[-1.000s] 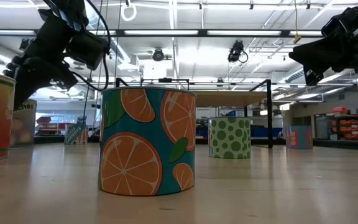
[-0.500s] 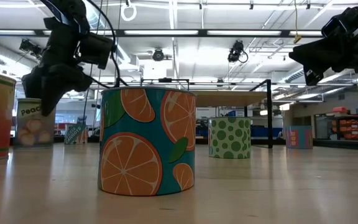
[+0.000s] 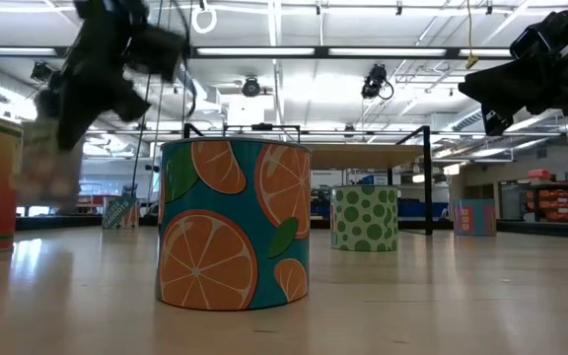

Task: Pick and place cans onto a shelf
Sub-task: Put the top left peach can on top of the shelf

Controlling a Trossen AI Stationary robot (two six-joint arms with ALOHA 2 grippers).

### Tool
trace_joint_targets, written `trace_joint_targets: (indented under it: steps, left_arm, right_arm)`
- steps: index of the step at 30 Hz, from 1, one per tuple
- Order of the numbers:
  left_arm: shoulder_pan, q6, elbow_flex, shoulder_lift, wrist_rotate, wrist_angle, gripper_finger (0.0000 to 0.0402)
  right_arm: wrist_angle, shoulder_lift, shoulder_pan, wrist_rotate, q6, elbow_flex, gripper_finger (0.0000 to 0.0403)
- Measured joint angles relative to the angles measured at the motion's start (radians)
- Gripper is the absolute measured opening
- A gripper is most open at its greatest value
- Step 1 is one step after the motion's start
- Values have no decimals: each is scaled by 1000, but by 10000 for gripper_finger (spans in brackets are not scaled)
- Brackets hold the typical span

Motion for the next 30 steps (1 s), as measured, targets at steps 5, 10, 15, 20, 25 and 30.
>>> trace_joint_targets:
  steps: [5, 10, 15, 20, 25, 30]
  left_arm:
    - [-43, -55, 283, 9, 29, -124, 318]
    - [-76, -116, 576, 66, 28, -195, 318]
    - [-72, -67, 876, 211, 12, -188, 318]
    - [5, 72, 1163, 388, -2, -189, 318]
    - [127, 226, 1310, 515, -16, -188, 318]
    - [243, 354, 1309, 561, -68, -192, 318]
  right_arm:
    - [0, 0, 0, 0, 0, 0, 74]
    - [0, 0, 0, 0, 0, 0, 74]
    - [-1, 0, 0, 0, 0, 0, 74]
    - [-1, 0, 0, 0, 0, 0, 74]
    - [0, 0, 0, 0, 0, 0, 74]
    - [3, 0, 0, 8, 1, 0, 74]
